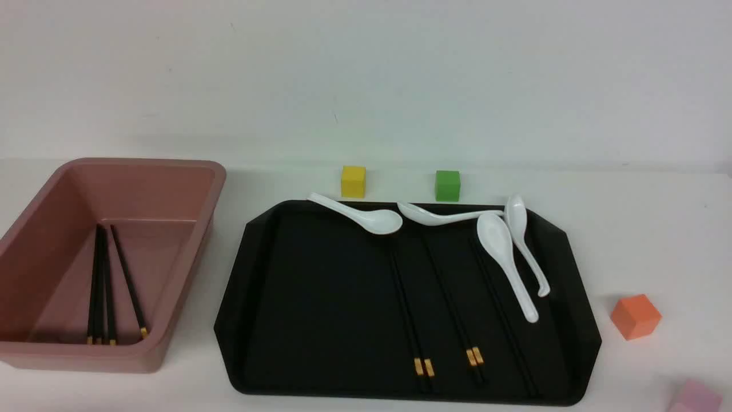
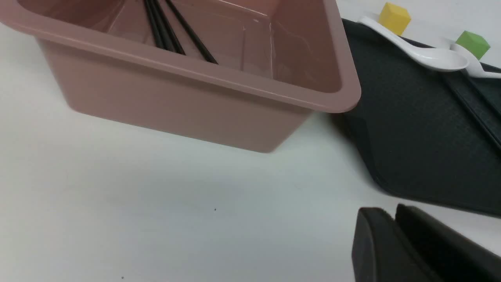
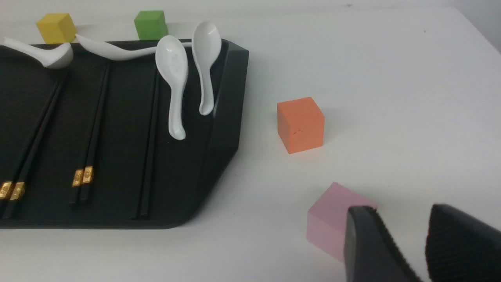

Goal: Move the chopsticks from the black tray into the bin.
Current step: Use the left arm to grab a pair of chopsticks

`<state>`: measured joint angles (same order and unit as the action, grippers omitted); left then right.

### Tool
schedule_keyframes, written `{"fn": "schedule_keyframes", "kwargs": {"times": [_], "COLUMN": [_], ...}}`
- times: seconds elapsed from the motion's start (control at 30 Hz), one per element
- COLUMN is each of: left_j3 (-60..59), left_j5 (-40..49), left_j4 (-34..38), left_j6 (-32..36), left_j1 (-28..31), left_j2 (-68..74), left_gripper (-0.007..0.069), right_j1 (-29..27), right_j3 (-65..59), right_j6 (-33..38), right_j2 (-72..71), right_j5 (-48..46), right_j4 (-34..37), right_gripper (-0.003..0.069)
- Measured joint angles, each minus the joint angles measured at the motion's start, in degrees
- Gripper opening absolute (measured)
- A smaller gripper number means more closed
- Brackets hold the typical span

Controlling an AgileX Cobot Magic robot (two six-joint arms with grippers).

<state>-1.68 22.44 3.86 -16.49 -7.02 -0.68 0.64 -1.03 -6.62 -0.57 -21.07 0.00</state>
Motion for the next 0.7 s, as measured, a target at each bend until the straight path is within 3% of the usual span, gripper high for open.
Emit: {"fn": "schedule_keyframes", "kwargs": {"times": [0.7], "left_j3": [0.0], "left_j5": [0.0], "left_j4": [-0.19], "left_j6": [0.18], "left_j1": [0.0], "left_j2": [0.0], "left_gripper": [0.0094], "right_j1": [0.0], "right_j3": [0.0], "right_j6": [0.0], "right_j2": [0.0], "right_j5": [0.0], "right_j4": [0.0], "right_gripper": [0.0242]}}
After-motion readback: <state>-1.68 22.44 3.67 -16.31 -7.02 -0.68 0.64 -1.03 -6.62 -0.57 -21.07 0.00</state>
